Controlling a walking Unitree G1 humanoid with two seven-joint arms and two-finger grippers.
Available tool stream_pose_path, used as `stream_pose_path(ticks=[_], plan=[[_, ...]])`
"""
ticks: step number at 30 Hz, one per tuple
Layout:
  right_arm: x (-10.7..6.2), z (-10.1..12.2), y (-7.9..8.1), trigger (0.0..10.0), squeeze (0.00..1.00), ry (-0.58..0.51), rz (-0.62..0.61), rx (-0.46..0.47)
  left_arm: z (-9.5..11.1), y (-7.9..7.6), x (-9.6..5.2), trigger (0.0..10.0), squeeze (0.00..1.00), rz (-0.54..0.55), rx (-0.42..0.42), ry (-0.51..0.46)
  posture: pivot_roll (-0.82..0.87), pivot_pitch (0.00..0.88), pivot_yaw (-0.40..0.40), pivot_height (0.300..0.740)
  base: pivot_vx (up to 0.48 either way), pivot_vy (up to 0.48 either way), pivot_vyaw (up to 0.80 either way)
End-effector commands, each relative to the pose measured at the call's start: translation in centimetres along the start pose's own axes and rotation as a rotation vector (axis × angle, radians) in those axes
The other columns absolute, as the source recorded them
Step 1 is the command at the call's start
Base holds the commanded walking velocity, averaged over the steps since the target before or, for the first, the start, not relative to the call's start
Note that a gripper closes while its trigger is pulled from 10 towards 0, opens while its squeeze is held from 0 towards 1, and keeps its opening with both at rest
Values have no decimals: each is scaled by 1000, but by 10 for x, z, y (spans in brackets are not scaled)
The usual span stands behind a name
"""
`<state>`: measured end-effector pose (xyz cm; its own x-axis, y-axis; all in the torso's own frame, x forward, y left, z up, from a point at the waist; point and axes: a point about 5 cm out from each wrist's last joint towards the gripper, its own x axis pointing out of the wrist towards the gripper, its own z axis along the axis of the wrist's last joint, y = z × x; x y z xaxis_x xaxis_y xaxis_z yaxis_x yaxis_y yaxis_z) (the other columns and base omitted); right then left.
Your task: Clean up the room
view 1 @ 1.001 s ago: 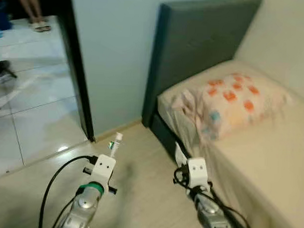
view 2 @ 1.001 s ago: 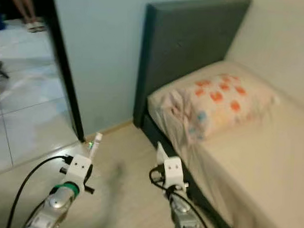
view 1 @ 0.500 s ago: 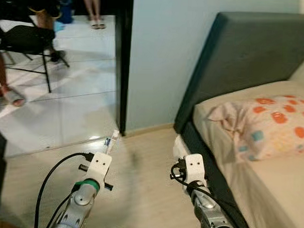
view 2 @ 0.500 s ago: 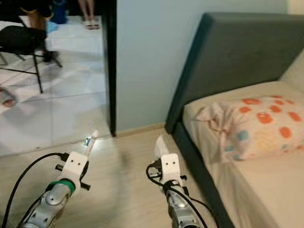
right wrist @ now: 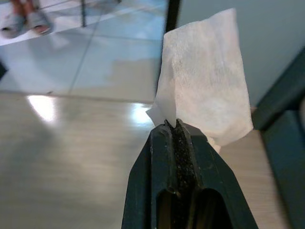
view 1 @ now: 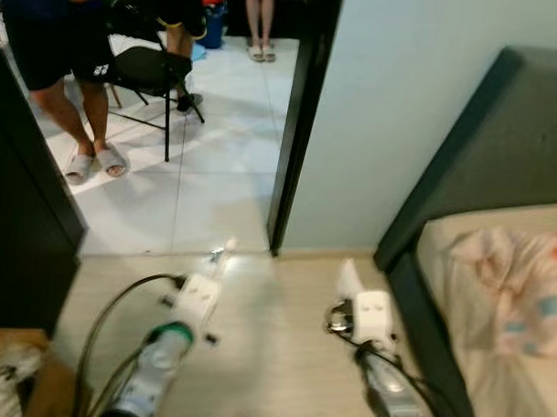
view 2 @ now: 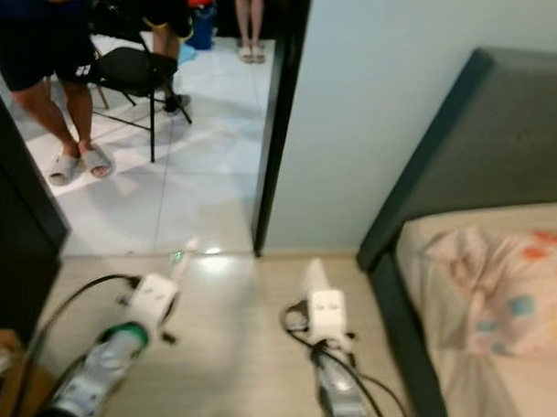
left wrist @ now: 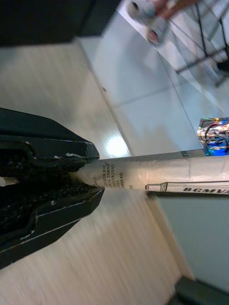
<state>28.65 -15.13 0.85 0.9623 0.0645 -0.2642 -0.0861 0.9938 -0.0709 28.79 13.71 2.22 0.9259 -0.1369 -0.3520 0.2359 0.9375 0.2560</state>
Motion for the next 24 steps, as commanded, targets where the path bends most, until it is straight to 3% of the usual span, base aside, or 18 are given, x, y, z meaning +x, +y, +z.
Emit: stream_pose_path(ticks=[1,24], plan=[[-4,-8,-3,10000,0,30,-10,1,-6,-5,-1,10000,0,-17,8,20,55,0,-5,740,0,0,794],[-3,-7,-5,10000,0,29,-10,-12,-6,-5,1,10000,0,-18,12,10,53,0,-6,740,0,0,794]])
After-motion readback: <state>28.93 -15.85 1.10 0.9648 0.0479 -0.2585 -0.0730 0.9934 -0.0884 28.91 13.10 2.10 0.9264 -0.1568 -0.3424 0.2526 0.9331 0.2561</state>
